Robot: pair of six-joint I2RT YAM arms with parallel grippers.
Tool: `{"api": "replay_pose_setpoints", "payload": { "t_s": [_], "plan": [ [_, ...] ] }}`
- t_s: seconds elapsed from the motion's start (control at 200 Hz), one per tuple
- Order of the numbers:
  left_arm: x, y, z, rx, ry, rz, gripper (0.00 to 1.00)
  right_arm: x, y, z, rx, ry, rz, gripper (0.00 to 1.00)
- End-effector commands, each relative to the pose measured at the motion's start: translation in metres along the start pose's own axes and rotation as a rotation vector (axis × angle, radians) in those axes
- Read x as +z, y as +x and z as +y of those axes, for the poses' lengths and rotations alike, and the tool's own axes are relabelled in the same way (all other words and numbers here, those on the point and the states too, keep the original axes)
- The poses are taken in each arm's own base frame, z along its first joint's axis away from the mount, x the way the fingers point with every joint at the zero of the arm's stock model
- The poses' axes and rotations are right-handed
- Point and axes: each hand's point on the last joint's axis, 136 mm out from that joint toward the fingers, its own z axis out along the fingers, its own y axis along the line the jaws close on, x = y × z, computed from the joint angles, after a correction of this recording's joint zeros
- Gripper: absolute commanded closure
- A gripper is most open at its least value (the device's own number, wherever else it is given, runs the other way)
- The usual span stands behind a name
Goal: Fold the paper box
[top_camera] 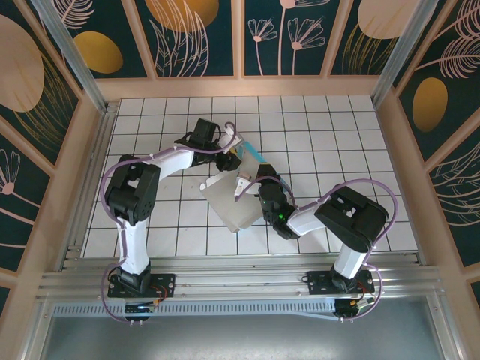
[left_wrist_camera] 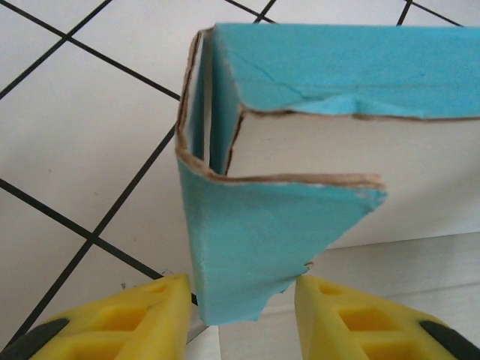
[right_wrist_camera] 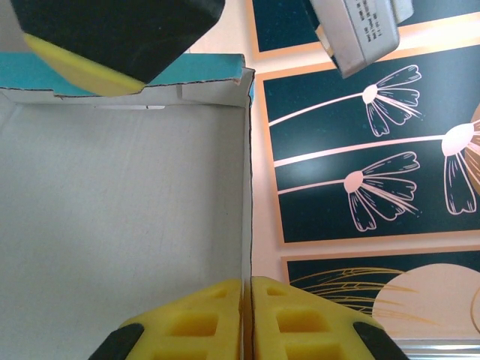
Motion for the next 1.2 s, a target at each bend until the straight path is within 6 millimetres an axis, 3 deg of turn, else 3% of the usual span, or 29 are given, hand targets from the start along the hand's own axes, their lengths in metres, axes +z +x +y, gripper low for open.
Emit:
{"api": "replay_pose_setpoints", "payload": {
  "t_s": [0.0, 0.25, 0.581, 0.831, 1.191],
  "plan": [
    [0.001, -0.005, 0.004, 0.054, -0.024, 0.01, 0.54, -0.003, -0.004, 0.001, 0.031, 0.001, -0.017, 0.87],
    [0.009, -0.008, 0.018, 0.13, -0.059, 0.024, 0.47, -0.005, -0.004, 0.0, 0.041, 0.004, -0.023, 0.87],
    [0.016, -0.014, -0.006, 0.127, 0.115, 0.001, 0.48, -0.007, -0.006, 0.002, 0.091, -0.037, -0.049, 0.86],
    [0.014, -0.012, -0.013, 0.077, 0.127, -0.047, 0.59, -0.004, -0.006, 0.009, 0.08, -0.049, -0.037, 0.84],
    [0.019, 0.0, -0.006, 0.077, 0.049, -0.017, 0.77, -0.003, -0.011, 0.008, 0.092, -0.042, -0.03, 0.77]
  ]
}}
